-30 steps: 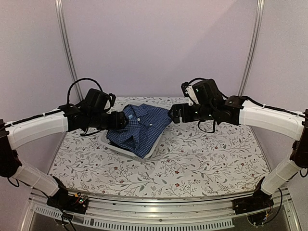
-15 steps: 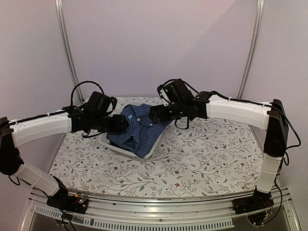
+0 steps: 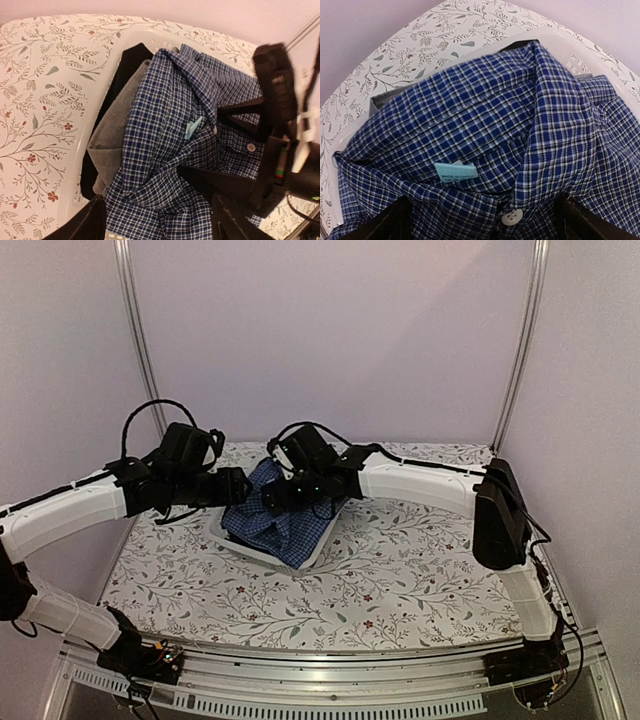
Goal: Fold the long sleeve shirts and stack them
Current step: Pick up the crumpled shirt from the bin, then place the crumpled shirt at the center of the board.
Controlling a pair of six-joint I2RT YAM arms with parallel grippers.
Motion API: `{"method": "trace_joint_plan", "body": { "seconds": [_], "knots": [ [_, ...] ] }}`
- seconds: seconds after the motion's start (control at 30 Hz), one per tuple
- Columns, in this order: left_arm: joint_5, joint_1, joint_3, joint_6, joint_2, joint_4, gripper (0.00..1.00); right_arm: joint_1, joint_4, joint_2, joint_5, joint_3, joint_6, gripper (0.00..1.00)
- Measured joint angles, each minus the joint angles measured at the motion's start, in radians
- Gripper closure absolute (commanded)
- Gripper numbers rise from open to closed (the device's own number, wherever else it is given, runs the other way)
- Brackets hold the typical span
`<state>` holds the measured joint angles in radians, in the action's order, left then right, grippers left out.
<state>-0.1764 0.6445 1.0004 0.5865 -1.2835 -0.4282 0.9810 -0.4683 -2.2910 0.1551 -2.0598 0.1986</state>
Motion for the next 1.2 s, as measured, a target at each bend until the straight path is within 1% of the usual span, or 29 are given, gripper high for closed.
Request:
{"method": "trace_joint_plan", "body": {
  "seconds": [0.07, 0.1, 0.2, 0.27, 0.3, 0.4, 0.6, 0.77, 0.93, 1.2],
  "knots": [
    [-0.020, -0.011, 0.000, 0.002, 0.047, -0.009, 0.28, 0.000, -0.003, -0.042, 0.007, -0.018, -0.010, 0.15],
    [-0.025, -0.015, 0.001, 0.002, 0.063, -0.012, 0.28, 0.000, -0.004, -0.058, 0.012, -0.024, -0.014, 0.23],
    [-0.039, -0.024, 0.004, 0.002, 0.097, -0.018, 0.29, 0.001, -0.004, -0.076, 0.027, -0.042, -0.026, 0.56],
    [-0.042, -0.026, 0.005, 0.002, 0.100, -0.020, 0.30, 0.002, -0.002, -0.074, 0.038, -0.049, -0.025, 0.75],
    [-0.042, -0.026, 0.006, 0.002, 0.098, -0.022, 0.30, 0.002, -0.002, -0.071, 0.042, -0.049, -0.027, 0.83],
    [-0.040, -0.027, 0.006, 0.002, 0.097, -0.027, 0.32, 0.002, 0.001, -0.053, 0.051, -0.039, -0.018, 1.00],
    [-0.022, -0.036, 0.005, 0.002, 0.092, -0.025, 0.36, 0.000, 0.033, 0.086, 0.073, 0.066, -0.011, 1.00],
    [-0.003, -0.045, 0.005, 0.001, 0.080, -0.014, 0.37, -0.006, 0.077, 0.298, 0.093, 0.187, -0.009, 1.00],
    [0.028, -0.049, 0.005, -0.003, 0.048, 0.011, 0.38, -0.037, 0.111, 0.518, 0.138, 0.261, -0.010, 1.00],
    [0.093, -0.050, 0.006, -0.010, -0.008, 0.054, 0.40, -0.123, 0.172, 0.787, 0.295, 0.270, -0.086, 1.00]
  ]
}}
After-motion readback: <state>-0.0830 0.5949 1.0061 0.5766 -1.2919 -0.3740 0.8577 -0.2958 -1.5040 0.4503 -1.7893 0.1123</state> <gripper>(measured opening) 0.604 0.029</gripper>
